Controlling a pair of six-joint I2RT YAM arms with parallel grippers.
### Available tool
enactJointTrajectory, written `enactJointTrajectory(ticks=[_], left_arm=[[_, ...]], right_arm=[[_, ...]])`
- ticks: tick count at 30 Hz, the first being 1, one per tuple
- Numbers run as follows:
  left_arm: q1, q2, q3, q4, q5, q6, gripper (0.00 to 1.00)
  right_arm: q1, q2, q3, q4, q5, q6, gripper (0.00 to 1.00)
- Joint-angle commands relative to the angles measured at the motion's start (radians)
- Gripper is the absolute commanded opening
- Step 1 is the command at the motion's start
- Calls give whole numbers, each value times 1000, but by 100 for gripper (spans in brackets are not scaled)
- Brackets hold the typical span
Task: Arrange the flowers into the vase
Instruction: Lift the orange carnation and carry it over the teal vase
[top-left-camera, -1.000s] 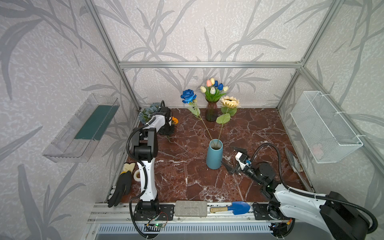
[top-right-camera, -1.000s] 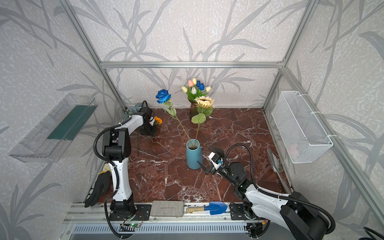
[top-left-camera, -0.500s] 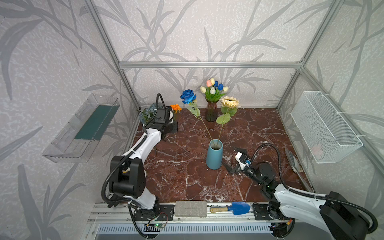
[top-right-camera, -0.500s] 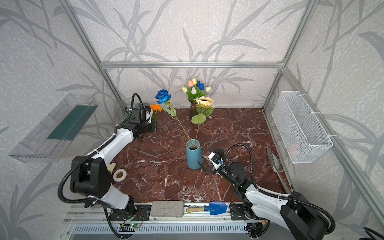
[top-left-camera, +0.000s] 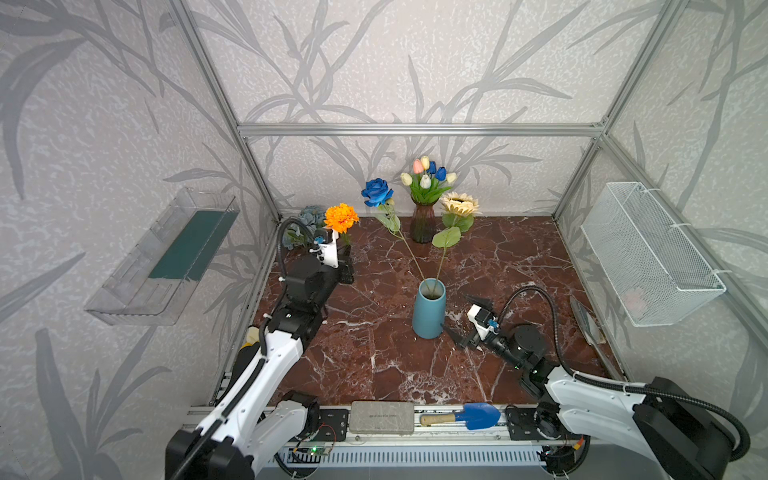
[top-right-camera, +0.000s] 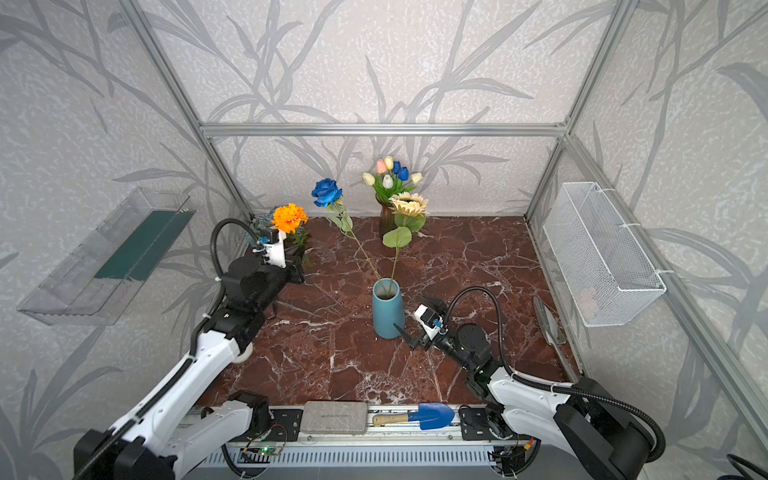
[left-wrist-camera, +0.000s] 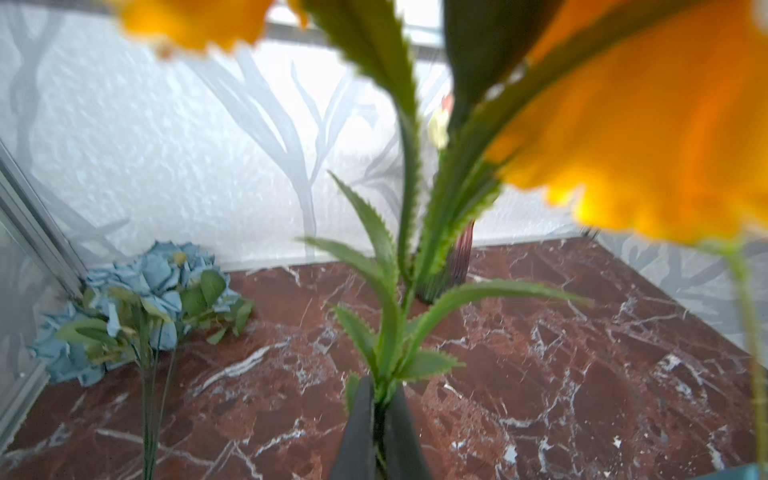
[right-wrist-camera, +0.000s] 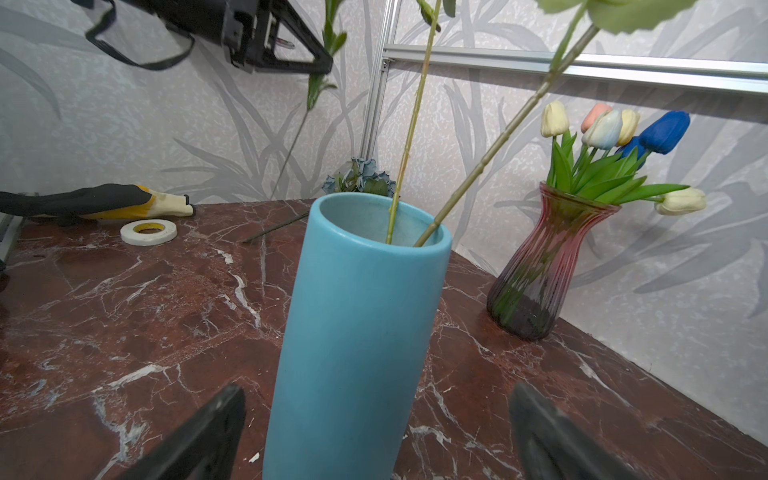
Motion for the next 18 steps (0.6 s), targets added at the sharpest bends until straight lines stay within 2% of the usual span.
enactJointTrajectory(ticks=[1, 5, 13, 15, 18], left_arm=[[-4, -114, -6, 84, 41, 43, 0], [-8, -189, 15, 123, 227, 52, 0], [-19, -190, 130, 205, 598, -92, 0], [-25, -177, 142, 297, 668, -156, 0], [-56, -125, 142, 519, 703, -279, 0]], right_arm=[[10, 5, 25, 64, -4, -22, 99], [18, -6, 26, 81, 12, -61, 99], [18, -22, 26, 57, 15, -62, 99], [18, -9, 28, 66, 8, -59, 99], [20, 13, 29, 83, 2, -53, 99]])
